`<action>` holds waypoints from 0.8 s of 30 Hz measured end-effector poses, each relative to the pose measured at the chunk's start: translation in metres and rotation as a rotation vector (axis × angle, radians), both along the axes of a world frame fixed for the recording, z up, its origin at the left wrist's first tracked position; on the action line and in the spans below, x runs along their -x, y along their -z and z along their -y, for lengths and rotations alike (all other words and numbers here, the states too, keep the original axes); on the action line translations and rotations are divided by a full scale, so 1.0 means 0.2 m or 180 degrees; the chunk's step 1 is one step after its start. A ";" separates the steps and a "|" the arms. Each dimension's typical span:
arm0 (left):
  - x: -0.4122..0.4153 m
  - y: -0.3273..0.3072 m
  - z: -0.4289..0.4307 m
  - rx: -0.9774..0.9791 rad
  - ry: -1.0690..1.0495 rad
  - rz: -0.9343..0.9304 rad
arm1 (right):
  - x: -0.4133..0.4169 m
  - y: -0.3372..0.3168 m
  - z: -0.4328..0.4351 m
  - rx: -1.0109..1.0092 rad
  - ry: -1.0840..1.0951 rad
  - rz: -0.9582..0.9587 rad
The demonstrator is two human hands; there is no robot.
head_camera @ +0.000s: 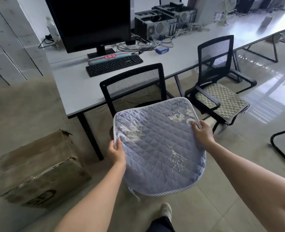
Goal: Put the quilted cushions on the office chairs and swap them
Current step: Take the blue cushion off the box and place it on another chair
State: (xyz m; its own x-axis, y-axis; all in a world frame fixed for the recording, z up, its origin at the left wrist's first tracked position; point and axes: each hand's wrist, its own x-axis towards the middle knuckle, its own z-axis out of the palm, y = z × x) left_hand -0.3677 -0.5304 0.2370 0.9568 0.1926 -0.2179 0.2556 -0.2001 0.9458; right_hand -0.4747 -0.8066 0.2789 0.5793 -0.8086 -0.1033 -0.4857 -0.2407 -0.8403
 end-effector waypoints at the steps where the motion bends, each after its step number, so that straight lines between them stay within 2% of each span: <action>1: -0.01 0.02 0.05 0.0009 -0.0042 -0.0048 | -0.03 0.01 0.05 0.0001 -0.0029 -0.0027; 11: -0.14 0.18 0.48 -0.0109 -0.0361 -0.0388 | -0.32 0.14 0.52 -0.0076 -0.0430 -0.0276; 24: -0.15 0.31 0.76 -0.0345 -0.0664 -0.0661 | -0.50 0.38 0.80 -0.0293 -0.0733 -0.0680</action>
